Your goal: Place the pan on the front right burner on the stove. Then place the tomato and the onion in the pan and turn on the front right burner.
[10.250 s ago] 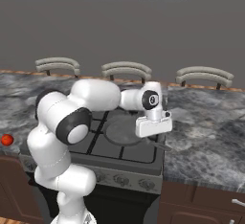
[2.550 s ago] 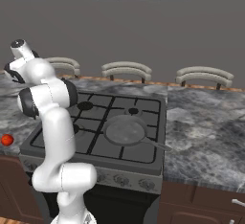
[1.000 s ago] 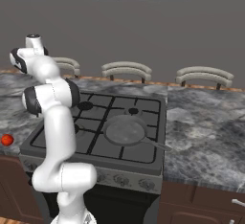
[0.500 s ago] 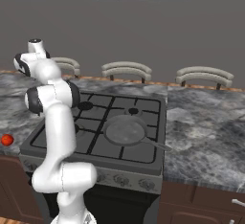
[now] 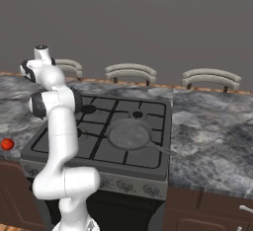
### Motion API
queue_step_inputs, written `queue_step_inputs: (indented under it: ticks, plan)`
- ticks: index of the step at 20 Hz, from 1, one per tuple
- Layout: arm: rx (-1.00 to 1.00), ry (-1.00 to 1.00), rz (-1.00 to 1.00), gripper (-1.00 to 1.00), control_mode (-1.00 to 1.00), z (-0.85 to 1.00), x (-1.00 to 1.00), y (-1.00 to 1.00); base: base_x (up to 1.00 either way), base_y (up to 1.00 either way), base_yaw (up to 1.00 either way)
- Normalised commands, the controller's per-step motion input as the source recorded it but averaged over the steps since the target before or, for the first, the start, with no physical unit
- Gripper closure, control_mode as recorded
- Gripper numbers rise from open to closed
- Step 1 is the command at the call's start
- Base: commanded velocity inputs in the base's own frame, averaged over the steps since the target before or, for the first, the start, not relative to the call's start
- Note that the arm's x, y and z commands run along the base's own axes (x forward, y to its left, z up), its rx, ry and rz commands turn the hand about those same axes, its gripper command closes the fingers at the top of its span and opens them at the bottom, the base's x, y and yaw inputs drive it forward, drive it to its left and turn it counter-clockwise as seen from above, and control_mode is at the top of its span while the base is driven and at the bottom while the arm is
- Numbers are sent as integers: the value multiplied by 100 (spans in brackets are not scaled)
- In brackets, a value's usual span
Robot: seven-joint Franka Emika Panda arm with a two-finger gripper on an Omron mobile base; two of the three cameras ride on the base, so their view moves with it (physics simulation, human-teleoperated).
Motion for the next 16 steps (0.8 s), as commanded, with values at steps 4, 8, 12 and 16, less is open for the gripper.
queue_step_inputs:
  ticks: [4,8,12,16]
  plan:
    - [0,0,0,-100,-100,-8,8,20,0,0,0]
    - [0,0,0,-100,-100,-13,0,21,0,0,0]
    - [0,0,0,-100,-100,-20,0,12,0,0,0]
    - [0,0,0,-100,-100,-26,0,0,0,0,0]
